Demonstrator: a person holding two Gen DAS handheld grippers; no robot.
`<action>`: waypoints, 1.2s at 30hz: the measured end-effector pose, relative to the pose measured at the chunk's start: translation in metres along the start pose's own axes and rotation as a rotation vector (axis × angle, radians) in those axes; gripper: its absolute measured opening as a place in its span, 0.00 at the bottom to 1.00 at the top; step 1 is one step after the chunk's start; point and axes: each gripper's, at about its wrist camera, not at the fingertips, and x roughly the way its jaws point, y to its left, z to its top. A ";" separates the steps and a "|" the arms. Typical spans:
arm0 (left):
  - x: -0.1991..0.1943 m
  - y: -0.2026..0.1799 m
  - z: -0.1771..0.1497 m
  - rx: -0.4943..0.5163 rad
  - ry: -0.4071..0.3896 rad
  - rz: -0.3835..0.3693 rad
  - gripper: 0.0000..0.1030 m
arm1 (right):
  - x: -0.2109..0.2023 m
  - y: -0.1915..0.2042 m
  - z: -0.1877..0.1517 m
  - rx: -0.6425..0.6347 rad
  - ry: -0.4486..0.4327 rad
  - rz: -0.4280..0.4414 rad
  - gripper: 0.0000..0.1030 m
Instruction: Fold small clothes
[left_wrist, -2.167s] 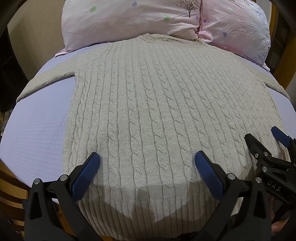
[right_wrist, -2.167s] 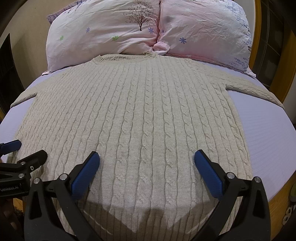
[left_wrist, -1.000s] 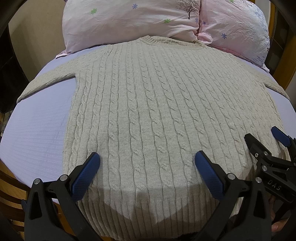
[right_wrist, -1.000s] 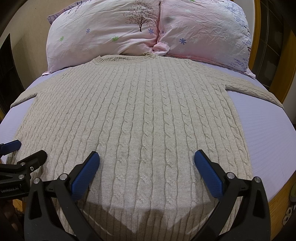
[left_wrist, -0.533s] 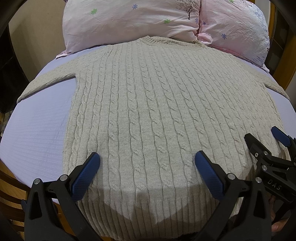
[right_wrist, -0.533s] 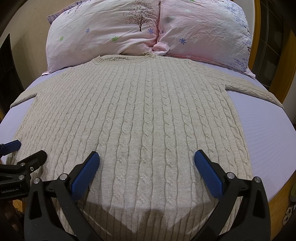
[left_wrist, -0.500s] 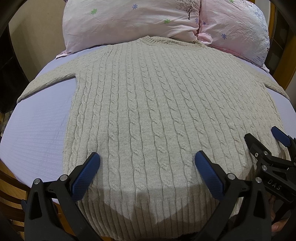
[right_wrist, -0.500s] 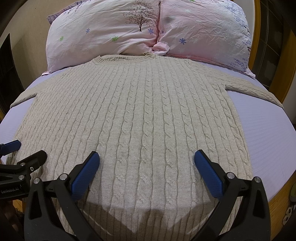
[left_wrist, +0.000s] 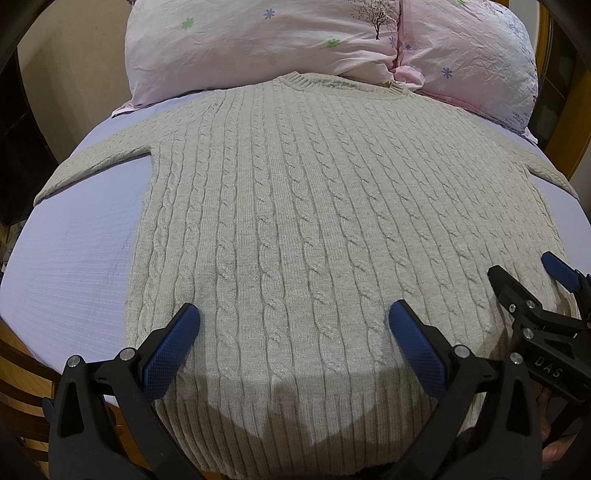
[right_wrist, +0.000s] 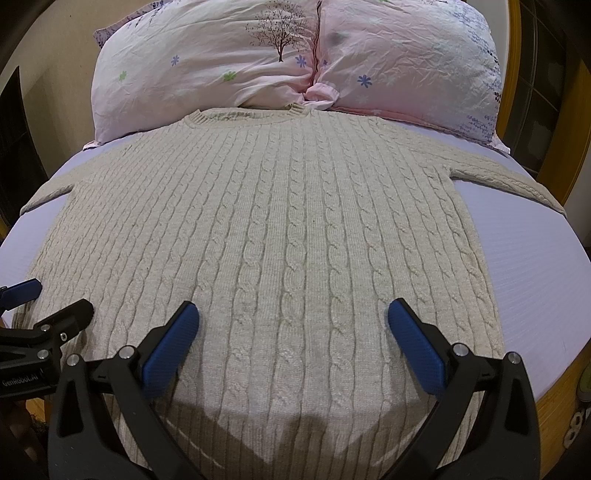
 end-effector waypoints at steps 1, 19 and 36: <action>0.000 0.000 -0.001 0.000 0.000 0.000 0.99 | 0.000 0.001 -0.001 0.000 0.000 0.000 0.98; -0.015 0.029 -0.010 -0.015 -0.316 -0.188 0.99 | -0.001 -0.303 0.090 0.675 -0.116 0.017 0.96; -0.013 0.205 0.062 -0.437 -0.490 -0.114 0.99 | 0.059 -0.466 0.119 1.026 -0.172 -0.162 0.10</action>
